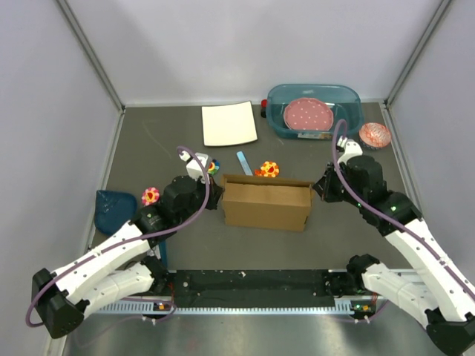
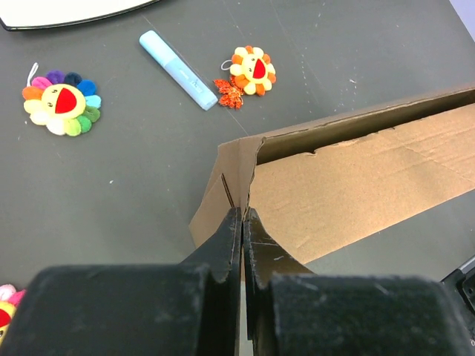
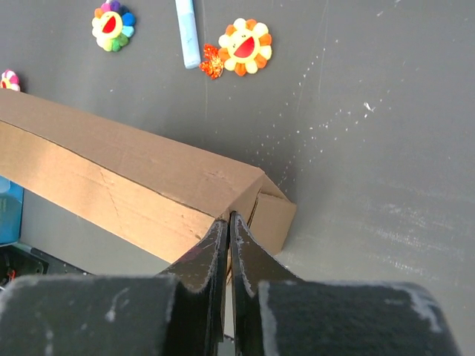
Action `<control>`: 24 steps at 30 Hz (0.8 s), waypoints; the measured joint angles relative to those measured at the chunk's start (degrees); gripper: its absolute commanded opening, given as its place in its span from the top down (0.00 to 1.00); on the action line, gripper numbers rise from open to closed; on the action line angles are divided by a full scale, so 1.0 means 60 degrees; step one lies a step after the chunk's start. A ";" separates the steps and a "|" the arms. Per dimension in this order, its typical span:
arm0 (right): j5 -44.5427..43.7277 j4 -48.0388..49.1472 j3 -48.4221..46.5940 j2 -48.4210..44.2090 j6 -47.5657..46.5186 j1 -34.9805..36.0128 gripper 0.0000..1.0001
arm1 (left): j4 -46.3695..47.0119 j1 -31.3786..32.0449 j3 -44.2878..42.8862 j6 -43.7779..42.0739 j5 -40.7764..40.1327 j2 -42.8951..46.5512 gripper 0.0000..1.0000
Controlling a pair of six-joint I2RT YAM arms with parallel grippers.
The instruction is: Fold the paper box
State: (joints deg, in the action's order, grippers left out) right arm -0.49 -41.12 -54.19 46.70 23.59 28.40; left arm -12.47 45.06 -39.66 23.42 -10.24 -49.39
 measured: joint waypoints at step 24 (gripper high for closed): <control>-0.0025 0.0860 0.0929 -0.0492 0.0117 0.0062 1.00 | -0.0714 0.0018 0.0040 -0.0033 -0.0033 0.0554 0.58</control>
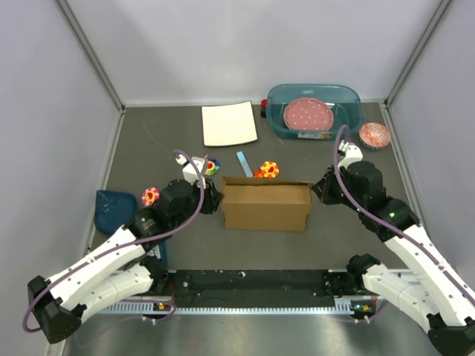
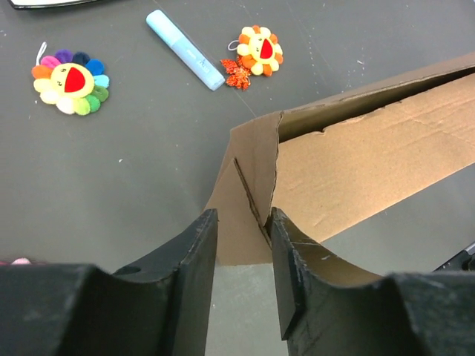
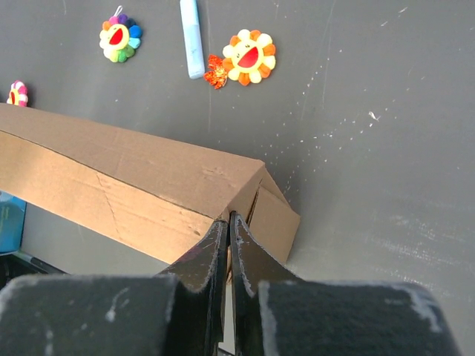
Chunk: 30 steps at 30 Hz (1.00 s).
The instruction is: Fold the paper box
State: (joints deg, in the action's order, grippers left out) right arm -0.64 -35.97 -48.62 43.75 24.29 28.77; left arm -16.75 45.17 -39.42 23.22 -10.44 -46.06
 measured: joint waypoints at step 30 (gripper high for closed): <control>-0.0062 0.0073 0.0033 0.0051 0.0058 0.0000 1.00 | -0.0481 0.0000 -0.1202 -0.0648 -0.0331 -0.0667 0.66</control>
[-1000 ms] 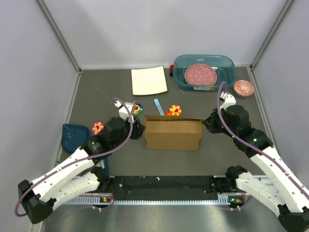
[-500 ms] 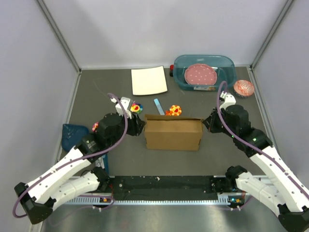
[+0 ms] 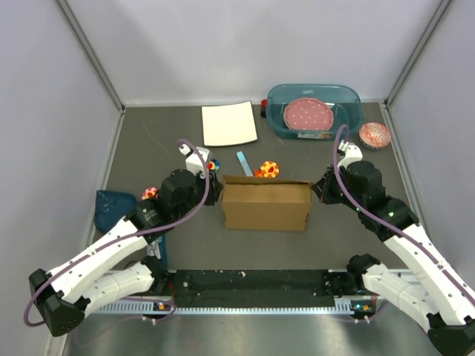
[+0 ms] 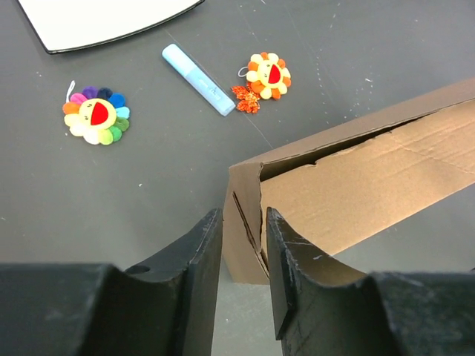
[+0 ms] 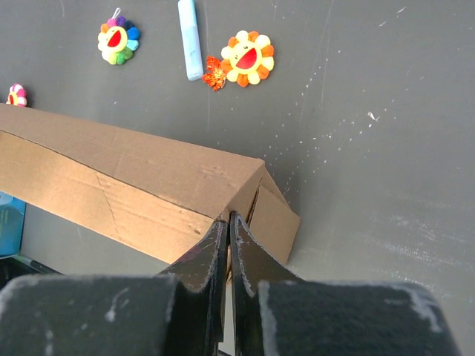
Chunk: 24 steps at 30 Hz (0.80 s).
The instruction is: Fold the paper box
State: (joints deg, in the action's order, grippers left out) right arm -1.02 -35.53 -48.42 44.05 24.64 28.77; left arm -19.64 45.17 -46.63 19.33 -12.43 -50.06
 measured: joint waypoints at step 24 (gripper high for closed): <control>-0.0095 -0.0087 -0.0004 -0.0011 0.0007 0.0062 1.00 | 0.1173 -0.0055 0.0707 -0.0200 0.0364 0.0109 1.00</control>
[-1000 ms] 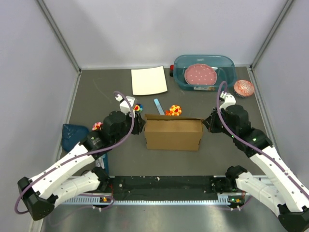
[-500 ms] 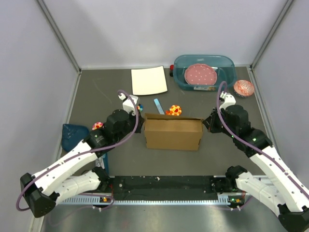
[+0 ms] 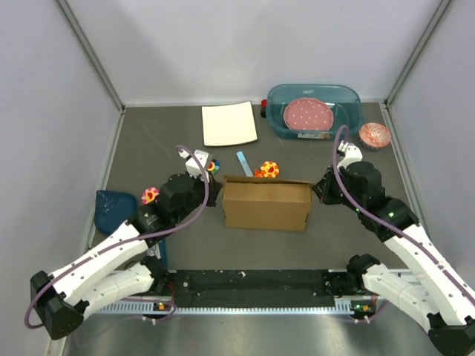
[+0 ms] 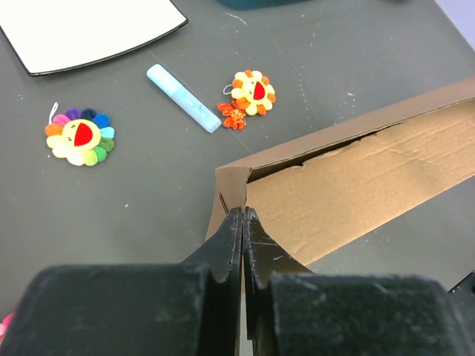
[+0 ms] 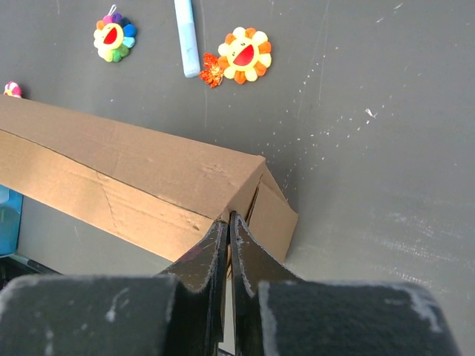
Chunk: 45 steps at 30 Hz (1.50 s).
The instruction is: Fold the paper box
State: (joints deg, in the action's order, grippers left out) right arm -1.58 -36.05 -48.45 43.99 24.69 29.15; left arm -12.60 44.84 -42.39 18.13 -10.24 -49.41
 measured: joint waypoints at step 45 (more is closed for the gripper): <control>-0.0576 -0.1661 -0.0678 -0.0193 0.0477 0.0062 0.69 | 0.2361 0.1708 0.2178 0.1144 -0.2051 0.0838 1.00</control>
State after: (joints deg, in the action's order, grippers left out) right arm -5.04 -46.02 -52.51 42.83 27.55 29.52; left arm 1.56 55.09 -29.32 24.99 -22.55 -44.38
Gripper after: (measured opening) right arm 0.311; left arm 0.010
